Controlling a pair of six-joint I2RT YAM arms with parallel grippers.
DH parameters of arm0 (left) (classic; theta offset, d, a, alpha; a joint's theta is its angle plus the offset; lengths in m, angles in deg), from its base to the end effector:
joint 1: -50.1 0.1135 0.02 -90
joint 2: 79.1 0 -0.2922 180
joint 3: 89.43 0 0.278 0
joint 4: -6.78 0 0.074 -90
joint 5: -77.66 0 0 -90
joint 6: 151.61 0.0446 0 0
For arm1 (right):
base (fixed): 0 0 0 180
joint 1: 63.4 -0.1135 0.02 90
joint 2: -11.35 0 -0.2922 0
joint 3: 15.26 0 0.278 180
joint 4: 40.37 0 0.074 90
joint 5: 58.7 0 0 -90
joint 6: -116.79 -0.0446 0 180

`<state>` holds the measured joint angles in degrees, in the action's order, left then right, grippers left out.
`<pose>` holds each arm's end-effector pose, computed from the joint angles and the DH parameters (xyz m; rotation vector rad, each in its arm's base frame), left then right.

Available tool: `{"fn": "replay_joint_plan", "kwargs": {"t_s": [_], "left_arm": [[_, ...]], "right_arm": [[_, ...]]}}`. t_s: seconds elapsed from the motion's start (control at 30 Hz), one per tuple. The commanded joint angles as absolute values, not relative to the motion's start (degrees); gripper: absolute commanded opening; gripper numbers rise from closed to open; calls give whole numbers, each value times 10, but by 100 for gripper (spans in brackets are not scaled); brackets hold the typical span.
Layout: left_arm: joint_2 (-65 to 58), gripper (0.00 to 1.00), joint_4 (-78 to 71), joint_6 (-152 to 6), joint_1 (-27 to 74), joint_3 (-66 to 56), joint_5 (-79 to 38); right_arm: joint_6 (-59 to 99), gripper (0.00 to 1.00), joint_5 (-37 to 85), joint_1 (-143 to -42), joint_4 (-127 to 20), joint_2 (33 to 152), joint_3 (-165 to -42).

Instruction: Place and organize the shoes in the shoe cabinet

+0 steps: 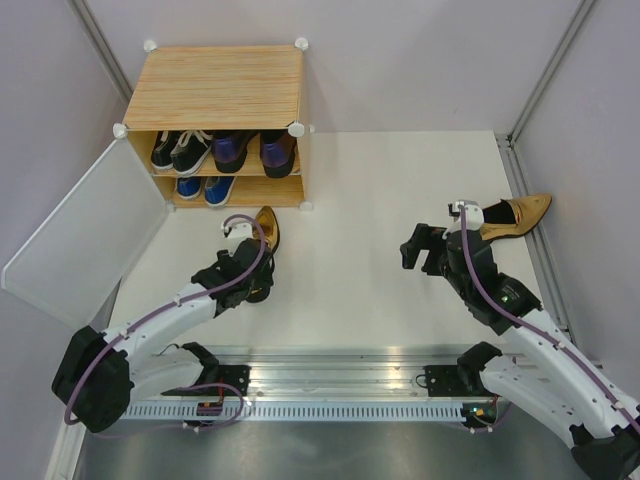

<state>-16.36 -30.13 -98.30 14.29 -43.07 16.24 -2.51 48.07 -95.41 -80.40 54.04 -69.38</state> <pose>0.1913 -0.1117 0.2041 -0.2160 2.3420 0.0216 0.1596 0.0846 0.3108 0.1314 2.0623 0.3622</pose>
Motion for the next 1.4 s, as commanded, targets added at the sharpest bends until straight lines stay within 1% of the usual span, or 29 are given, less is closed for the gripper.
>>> {"fn": "replay_joint_plan", "kwargs": {"t_s": [0.0,0.23,0.37,0.6,0.87,0.97,1.2,1.37], "left_arm": [[-199,2,-213,-990,150,-436,225],[-250,2,-153,-967,153,-456,230],[-265,2,-147,-972,161,-465,225],[-315,2,-78,-1038,217,-522,117],[-327,2,-60,-1082,255,-528,52],[-345,2,-39,-1092,261,-540,47],[-434,2,12,-1104,264,-595,39],[-460,2,30,-1112,265,-613,54]], "right_arm": [[-24,98,485,-952,-787,543,-697],[-22,98,482,-952,-784,552,-697],[-22,98,483,-952,-781,555,-698],[-22,98,483,-952,-781,555,-697],[-21,98,481,-952,-781,557,-697],[-21,98,481,-952,-781,558,-697],[-19,98,481,-952,-781,562,-697],[-20,98,481,-952,-781,564,-697]]}}
